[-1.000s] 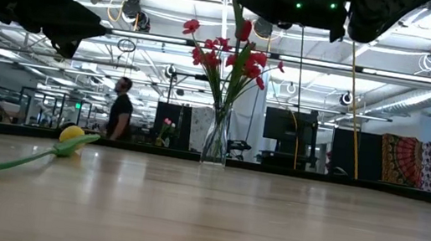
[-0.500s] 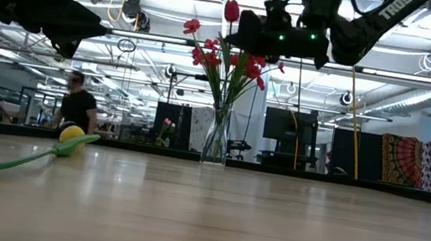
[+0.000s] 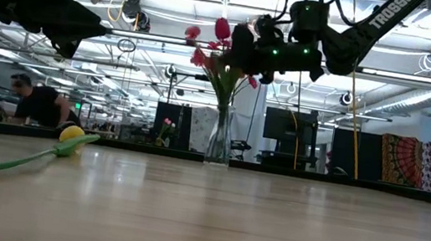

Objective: Sort flowers into vase by color
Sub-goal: Put the red flower into the transparent vase

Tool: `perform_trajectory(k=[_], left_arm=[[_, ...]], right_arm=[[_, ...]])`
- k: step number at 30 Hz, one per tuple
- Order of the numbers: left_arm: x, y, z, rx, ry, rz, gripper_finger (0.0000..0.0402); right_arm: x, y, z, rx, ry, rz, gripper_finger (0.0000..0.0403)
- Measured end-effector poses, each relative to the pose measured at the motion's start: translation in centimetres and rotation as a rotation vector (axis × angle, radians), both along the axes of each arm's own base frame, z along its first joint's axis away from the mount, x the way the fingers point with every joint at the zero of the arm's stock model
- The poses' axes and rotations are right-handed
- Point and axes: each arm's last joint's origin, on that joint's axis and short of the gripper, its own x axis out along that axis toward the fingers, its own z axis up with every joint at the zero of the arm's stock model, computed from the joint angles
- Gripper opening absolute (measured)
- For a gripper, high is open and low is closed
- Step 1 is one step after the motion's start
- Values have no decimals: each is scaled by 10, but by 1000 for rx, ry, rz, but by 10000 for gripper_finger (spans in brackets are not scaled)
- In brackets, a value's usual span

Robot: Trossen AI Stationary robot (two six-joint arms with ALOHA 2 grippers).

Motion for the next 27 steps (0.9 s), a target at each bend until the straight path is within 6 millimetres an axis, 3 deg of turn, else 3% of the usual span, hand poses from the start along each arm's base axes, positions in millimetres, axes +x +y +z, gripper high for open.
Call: perform_trajectory(k=[4,12,16,27], left_arm=[[0,0,0,0,0,0,105],[0,0,0,0,0,0,105],[0,0,0,0,0,0,105],[0,0,0,-1,-3,0,105]], right_arm=[[-3,2,2,18,40,-2,67],[-18,9,29,19,65,4,127],[-21,12,37,11,49,10,139],[-22,13,35,57,75,11,152]])
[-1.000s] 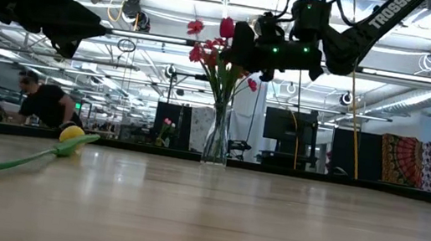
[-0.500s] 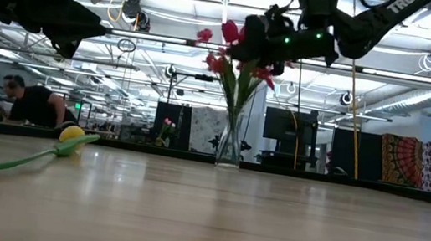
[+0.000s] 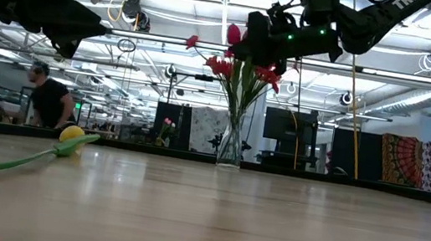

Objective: Sort flowers into vase by color
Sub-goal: Put the red flower into the transparent vase

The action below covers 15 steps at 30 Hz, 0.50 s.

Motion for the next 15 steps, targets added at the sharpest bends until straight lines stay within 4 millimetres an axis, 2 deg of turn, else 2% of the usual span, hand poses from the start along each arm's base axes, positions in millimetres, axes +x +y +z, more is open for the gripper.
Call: perform_trajectory(k=[5,15], left_arm=[[0,0,0,0,0,0,105],[0,0,0,1,0,0,105]], right_arm=[[-8,4,14,-18,-6,1,156],[-45,19,36,25,179,7,155]])
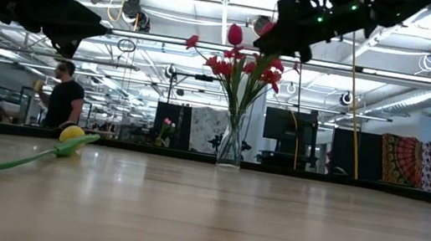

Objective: Sort flowers into vase by color
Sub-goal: Put the red flower into the transparent vase, then put the yellow flower into the blue vase

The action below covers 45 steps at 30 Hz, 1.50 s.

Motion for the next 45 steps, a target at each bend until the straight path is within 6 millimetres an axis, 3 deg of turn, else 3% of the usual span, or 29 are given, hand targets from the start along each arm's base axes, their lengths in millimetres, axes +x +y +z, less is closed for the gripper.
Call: perform_trajectory(k=[5,12,24,33,38,45], left_arm=[[0,0,0,0,0,0,105],[0,0,0,-1,0,0,105],[0,0,0,-1,0,0,105],[0,0,0,0,0,1,105],[0,0,0,0,0,0,105],[0,3,0,11,-2,108,105]], right_arm=[[-3,1,5,-24,-5,4,155],[-2,1,-4,49,36,-17,155],[-22,8,1,161,83,-92,155],[-38,31,-20,581,232,-177,155],[-41,52,-30,658,357,-180,150],[-35,79,-32,713,360,-165,113]])
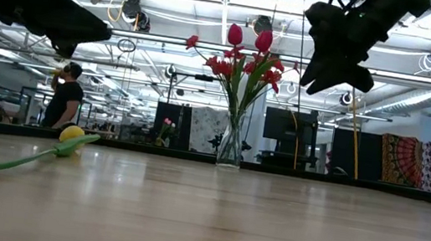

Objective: Sort flowers into vase by color
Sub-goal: Put the yellow flower into the blue vase

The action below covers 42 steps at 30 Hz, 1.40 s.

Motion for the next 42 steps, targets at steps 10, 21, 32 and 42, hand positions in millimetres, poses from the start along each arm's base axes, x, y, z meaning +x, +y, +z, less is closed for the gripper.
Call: perform_trajectory(k=[10,21,32,42], left_arm=[[-1,6,-4,-94,17,214,105],[-2,5,-9,-165,56,209,105],[-3,8,-7,-504,198,358,105],[9,16,16,-741,387,529,105]], right_arm=[[17,36,-12,56,-2,-1,50],[40,71,-35,189,-34,-42,1],[41,86,-42,270,-43,-214,1],[22,88,-52,297,122,-399,0]])
